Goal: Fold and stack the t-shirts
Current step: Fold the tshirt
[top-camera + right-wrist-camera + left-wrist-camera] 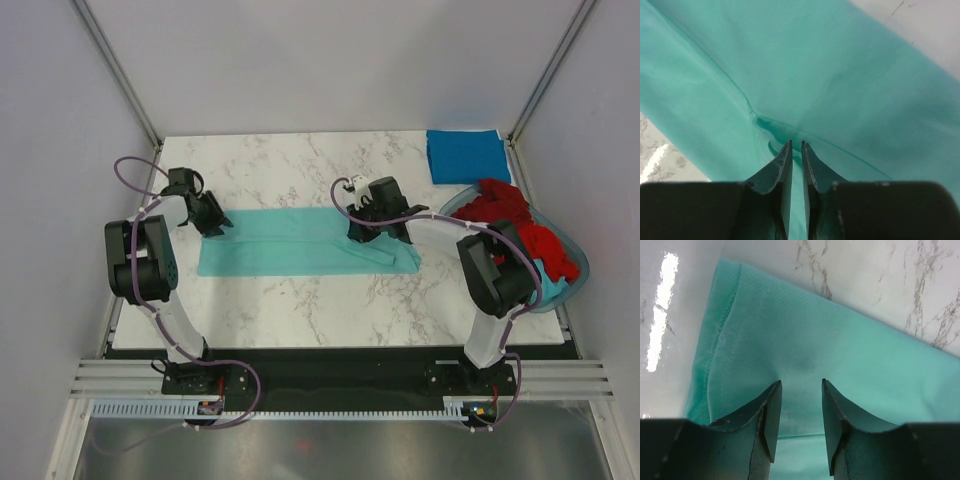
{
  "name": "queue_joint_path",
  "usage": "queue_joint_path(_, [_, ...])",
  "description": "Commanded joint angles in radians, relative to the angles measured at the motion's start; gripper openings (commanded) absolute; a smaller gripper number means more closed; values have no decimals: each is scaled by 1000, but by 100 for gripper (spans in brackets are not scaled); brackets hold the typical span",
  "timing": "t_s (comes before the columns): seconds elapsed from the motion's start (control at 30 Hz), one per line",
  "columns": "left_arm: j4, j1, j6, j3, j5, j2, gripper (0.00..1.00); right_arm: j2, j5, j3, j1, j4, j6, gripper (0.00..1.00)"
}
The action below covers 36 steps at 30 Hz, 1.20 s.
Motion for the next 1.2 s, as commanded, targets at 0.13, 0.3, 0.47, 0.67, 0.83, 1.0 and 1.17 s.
queue_joint_path(0.13, [-11, 3, 42, 39, -65, 41, 45, -205, 134, -123, 120, 20, 125, 20])
queue_joint_path(0.3, [-16, 3, 42, 46, -59, 49, 45, -231, 194, -141, 179, -8, 246, 21])
queue_joint_path(0.47, [-17, 3, 42, 45, -61, 38, 45, -276, 301, -137, 183, -41, 254, 20])
queue_joint_path(0.67, [-19, 3, 43, 46, -61, 35, 45, -255, 412, -48, 119, -100, 177, 16])
queue_joint_path(0.83, [-22, 3, 48, 54, -71, 32, 45, -183, 410, -6, 71, -134, 128, 13])
queue_joint_path(1.0, [-23, 4, 46, 60, -78, 44, 46, -147, 373, -40, 70, -106, 151, 11])
queue_joint_path(1.17, [-25, 4, 42, 63, -71, 44, 45, -140, 343, -94, 77, -92, 191, 10])
